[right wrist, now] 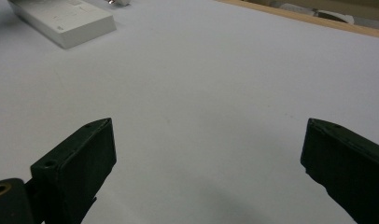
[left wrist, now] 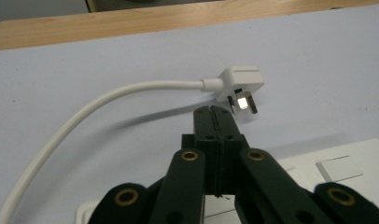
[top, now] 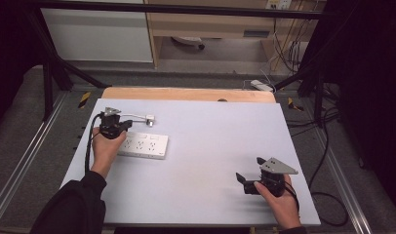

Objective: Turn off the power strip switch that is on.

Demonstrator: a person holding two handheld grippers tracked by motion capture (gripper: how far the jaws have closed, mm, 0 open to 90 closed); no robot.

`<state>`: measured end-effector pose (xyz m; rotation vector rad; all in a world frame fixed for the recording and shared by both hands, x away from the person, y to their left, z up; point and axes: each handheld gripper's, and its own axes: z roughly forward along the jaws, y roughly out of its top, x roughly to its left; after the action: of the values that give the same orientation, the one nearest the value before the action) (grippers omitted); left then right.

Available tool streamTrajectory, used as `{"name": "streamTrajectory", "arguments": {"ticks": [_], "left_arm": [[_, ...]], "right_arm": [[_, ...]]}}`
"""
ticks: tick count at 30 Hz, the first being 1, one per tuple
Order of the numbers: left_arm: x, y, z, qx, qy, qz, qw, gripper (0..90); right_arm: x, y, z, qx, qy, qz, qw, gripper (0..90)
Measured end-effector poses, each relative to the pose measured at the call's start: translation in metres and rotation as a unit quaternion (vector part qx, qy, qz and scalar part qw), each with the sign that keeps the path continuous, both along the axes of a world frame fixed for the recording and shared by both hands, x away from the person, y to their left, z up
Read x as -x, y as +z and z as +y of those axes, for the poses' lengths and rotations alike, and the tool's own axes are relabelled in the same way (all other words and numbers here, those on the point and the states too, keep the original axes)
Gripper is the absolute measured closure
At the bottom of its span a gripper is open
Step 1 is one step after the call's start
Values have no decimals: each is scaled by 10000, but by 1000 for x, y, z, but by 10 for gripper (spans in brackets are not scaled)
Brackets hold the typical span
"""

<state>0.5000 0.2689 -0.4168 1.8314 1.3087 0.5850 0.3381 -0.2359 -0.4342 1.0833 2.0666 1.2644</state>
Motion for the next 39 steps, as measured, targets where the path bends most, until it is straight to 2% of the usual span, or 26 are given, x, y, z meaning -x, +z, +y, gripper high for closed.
{"name": "streamTrajectory", "arguments": {"ticks": [19,22,24,39], "left_arm": [[7,-5,-10,-5,-273,84,9996,900],[9,-5,-13,23,-318,90,9995,900],[12,-6,-14,115,-349,136,9992,900],[17,-13,-31,26,-627,255,9977,900]], "right_arm": [[0,0,-1,-12,-4,11,10000,38],[-1,0,-1,-10,-9,11,10000,37],[-1,0,-1,-18,0,25,10000,38],[-1,-1,-1,-30,-1,50,10000,37]]}}
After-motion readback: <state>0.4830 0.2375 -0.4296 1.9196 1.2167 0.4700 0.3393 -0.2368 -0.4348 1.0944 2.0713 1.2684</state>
